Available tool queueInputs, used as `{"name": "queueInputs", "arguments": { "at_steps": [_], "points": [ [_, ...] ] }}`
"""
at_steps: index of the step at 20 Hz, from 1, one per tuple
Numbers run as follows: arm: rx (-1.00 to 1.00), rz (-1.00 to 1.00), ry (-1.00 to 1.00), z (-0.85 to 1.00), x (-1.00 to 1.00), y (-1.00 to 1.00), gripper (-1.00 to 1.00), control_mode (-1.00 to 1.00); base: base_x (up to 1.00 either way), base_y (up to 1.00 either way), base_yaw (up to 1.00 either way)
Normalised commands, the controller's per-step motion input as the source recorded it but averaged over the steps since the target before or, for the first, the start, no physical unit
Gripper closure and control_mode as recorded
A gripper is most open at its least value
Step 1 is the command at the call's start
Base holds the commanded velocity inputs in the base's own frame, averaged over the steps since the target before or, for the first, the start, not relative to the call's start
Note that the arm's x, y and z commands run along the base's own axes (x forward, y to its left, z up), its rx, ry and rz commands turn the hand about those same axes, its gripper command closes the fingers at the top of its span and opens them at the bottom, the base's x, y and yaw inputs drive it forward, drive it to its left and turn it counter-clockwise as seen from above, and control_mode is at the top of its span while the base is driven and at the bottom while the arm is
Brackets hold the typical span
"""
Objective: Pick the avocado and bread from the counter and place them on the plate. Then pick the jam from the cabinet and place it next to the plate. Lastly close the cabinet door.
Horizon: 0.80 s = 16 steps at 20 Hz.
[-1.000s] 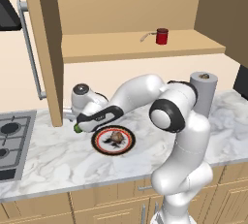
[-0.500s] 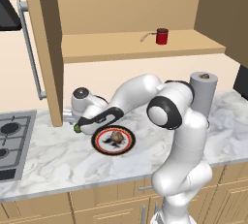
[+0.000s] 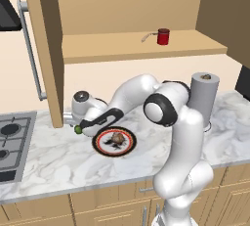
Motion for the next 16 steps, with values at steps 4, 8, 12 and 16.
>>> {"name": "queueInputs", "arguments": {
  "at_steps": [4, 8, 12, 16],
  "points": [
    [0.00, 0.00, 0.02, -0.19, 0.25, 0.16, -1.00, -1.00, 0.00, 0.00, 0.00],
    [0.00, 0.00, 0.02, -0.18, 0.22, 0.16, -1.00, -1.00, 0.00, 0.00, 0.00],
    [0.00, 0.00, 0.00, -0.16, 0.12, 0.12, -1.00, -1.00, 0.00, 0.00, 0.00],
    [0.00, 0.00, 0.00, -0.23, 0.03, 0.07, -1.00, -1.00, 0.00, 0.00, 0.00]
  ]
}}
